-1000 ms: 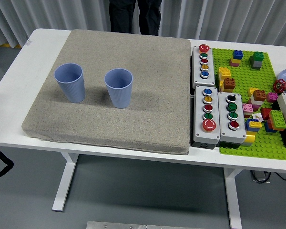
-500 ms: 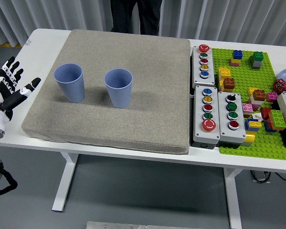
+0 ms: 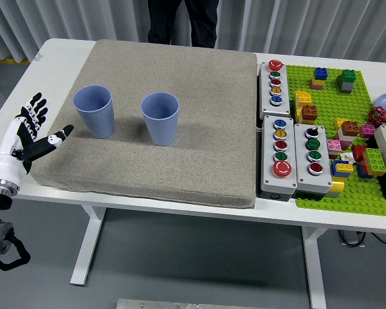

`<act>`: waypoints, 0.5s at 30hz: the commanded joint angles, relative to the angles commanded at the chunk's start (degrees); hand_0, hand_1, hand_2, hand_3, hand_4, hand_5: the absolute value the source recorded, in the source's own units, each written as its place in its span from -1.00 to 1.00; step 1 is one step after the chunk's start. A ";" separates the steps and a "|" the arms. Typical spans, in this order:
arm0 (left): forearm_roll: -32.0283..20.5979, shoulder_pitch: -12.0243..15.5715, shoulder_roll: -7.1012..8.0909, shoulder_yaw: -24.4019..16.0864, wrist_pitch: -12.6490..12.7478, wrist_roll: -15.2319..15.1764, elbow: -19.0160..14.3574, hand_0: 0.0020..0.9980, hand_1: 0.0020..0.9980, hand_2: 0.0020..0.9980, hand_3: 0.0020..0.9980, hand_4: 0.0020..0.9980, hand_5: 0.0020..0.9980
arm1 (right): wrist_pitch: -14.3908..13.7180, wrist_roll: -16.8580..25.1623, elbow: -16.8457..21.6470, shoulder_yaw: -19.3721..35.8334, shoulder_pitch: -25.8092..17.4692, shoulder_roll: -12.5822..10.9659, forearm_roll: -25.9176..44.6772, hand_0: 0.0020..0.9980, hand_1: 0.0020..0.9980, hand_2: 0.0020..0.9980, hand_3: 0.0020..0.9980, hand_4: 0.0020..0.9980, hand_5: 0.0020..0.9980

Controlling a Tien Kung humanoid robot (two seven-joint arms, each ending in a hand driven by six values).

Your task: Pick cup pour cup place

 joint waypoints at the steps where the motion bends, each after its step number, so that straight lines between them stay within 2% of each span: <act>1: 0.05 -0.10 -0.07 0.25 0.05 0.02 0.13 1.00 1.00 1.00 1.00 0.77 -0.75 | -0.02 0.00 0.00 0.01 0.01 0.01 0.02 0.44 0.35 0.35 0.29 -0.54 0.02; 15: -1.21 -4.38 -0.72 4.61 0.69 -0.35 4.52 1.00 1.00 1.00 1.00 0.78 -0.72 | 0.04 0.13 0.00 -0.33 0.01 -0.05 0.40 0.44 0.35 0.35 0.29 -0.55 0.02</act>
